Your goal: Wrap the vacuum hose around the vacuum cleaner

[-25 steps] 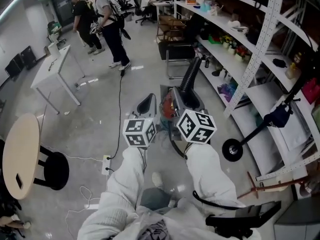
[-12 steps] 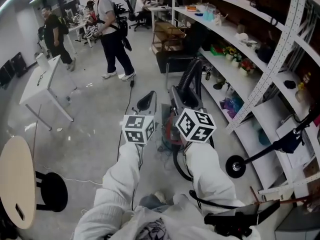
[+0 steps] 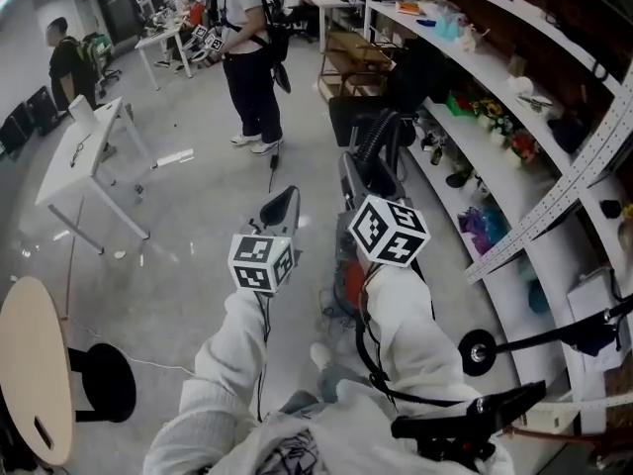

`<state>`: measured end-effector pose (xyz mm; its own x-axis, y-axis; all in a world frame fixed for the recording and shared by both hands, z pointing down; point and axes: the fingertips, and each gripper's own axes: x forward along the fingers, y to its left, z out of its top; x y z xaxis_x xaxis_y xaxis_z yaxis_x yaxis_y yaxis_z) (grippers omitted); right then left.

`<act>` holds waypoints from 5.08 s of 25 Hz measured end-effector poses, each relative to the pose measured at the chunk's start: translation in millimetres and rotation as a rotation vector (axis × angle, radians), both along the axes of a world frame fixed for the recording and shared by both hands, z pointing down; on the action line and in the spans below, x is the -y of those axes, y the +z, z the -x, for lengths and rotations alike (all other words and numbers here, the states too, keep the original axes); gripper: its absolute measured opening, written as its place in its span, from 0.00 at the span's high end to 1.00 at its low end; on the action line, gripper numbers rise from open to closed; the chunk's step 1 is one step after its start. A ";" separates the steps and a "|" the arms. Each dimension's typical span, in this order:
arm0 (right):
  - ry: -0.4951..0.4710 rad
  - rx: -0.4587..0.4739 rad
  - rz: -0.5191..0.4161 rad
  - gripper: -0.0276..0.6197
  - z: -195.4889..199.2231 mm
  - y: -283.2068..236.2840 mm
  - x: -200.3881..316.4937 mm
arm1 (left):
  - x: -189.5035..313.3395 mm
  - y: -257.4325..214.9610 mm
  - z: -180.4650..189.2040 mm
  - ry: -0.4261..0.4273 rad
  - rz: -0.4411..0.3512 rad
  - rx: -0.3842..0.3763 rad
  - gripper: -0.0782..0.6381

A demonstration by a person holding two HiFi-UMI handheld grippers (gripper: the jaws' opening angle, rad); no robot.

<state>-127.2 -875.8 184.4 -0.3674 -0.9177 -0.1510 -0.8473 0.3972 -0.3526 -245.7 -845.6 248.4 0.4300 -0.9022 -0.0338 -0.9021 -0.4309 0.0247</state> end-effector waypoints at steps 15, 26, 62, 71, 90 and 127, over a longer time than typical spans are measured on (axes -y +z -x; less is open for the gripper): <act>-0.236 -0.060 0.115 0.59 75.6 15.9 259.8 | 196.5 -1.7 54.4 -0.094 0.006 0.039 0.89; -0.653 0.006 0.446 0.59 289.0 215.8 182.8 | 131.9 103.2 215.3 -0.337 0.151 -0.030 0.89; -1.183 -0.009 0.921 0.59 41.6 358.5 -517.0 | -371.1 143.3 -22.7 -0.426 0.211 -0.156 0.89; -1.047 -0.086 0.915 0.59 -65.6 398.9 -566.9 | -434.2 182.0 -99.1 -0.328 0.267 -0.144 0.89; -1.155 -0.752 0.703 0.59 -308.2 545.1 -526.1 | -415.6 295.4 -311.9 -0.169 0.400 -0.123 0.89; -1.569 -1.184 0.333 0.59 -374.4 1180.9 -417.8 | -395.0 885.9 -379.5 -0.421 0.378 -0.107 0.89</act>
<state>247.2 -458.0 1365.3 -0.5036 0.3116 0.8058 0.2874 0.9400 -0.1838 133.8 -450.5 1134.3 0.0429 -0.9526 0.3011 -0.9779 0.0217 0.2077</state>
